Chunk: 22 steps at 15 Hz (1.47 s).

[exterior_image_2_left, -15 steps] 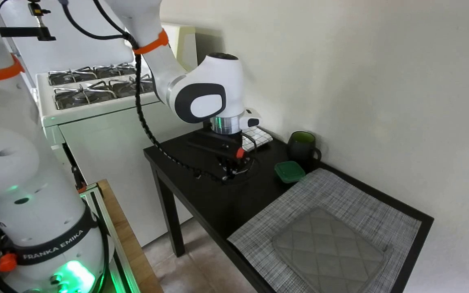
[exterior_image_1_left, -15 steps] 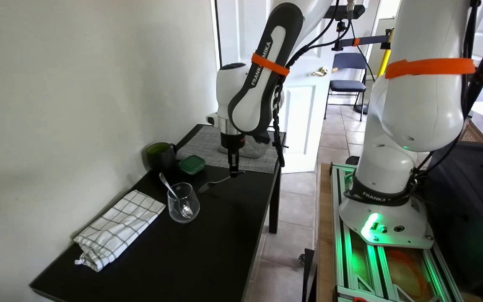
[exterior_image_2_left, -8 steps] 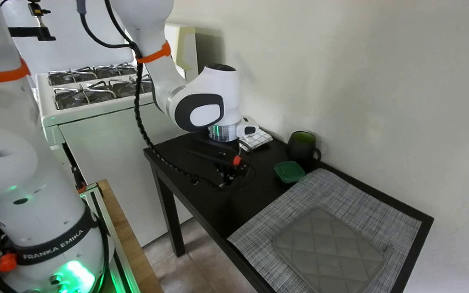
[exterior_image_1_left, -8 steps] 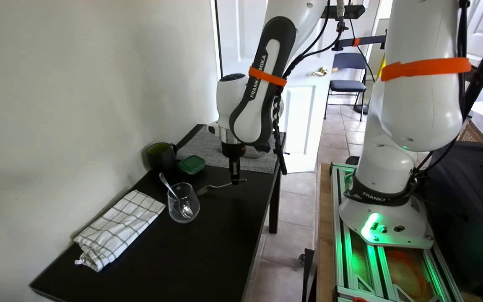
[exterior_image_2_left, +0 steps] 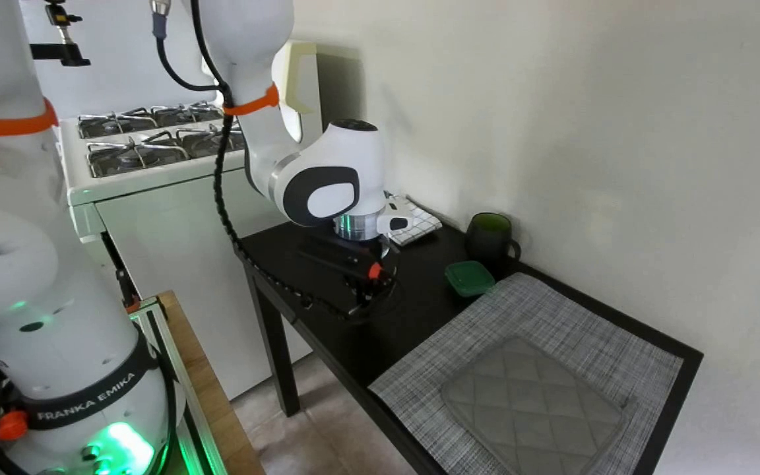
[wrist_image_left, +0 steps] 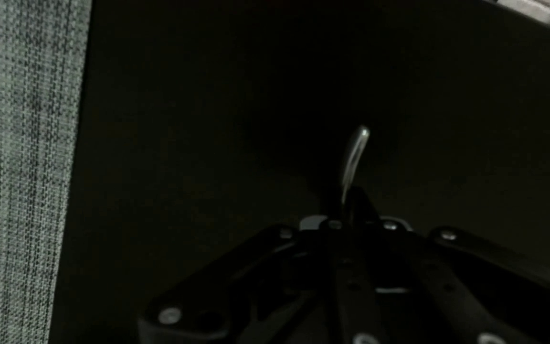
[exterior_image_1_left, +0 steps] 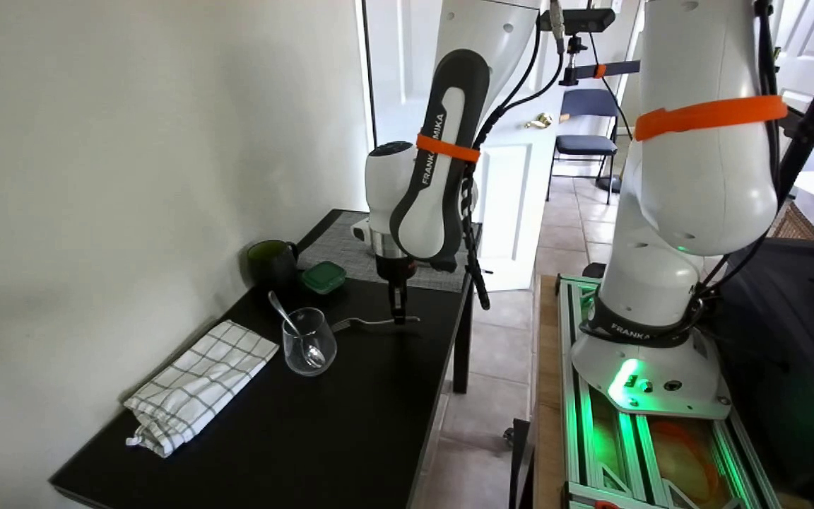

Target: Remove the folk and then the spoon from the glass cup and put them on the table

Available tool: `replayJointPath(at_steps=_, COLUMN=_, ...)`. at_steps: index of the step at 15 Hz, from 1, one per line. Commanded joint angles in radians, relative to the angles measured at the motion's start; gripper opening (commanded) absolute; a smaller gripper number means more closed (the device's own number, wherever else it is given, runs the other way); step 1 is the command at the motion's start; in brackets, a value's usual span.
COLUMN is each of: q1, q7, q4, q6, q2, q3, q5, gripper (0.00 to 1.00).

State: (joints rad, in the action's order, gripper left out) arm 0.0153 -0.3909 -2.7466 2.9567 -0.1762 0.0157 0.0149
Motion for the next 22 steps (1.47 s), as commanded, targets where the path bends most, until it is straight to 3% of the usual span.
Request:
replayJointPath(at_steps=1, q1=0.01, q7=0.064, q4=0.012, q6=0.037, q2=-0.051, q3=0.003, q5=0.059, gripper=0.02)
replayJointPath(at_steps=5, q1=0.011, q7=0.084, q4=0.024, q6=0.03, q2=-0.069, q3=0.007, q5=0.089, gripper=0.02)
replayJointPath(at_steps=7, q1=0.021, q7=0.075, q4=0.028, q6=0.024, q2=-0.074, q3=-0.006, q5=0.082, gripper=0.33)
replayJointPath(at_steps=16, q1=0.065, q7=0.046, q4=0.027, q6=0.007, q2=0.014, q3=-0.064, q5=0.043, gripper=0.99)
replayJointPath(at_steps=22, q1=0.056, q7=0.032, q4=0.026, q6=-0.045, q2=0.144, q3=-0.087, q5=0.014, gripper=1.0)
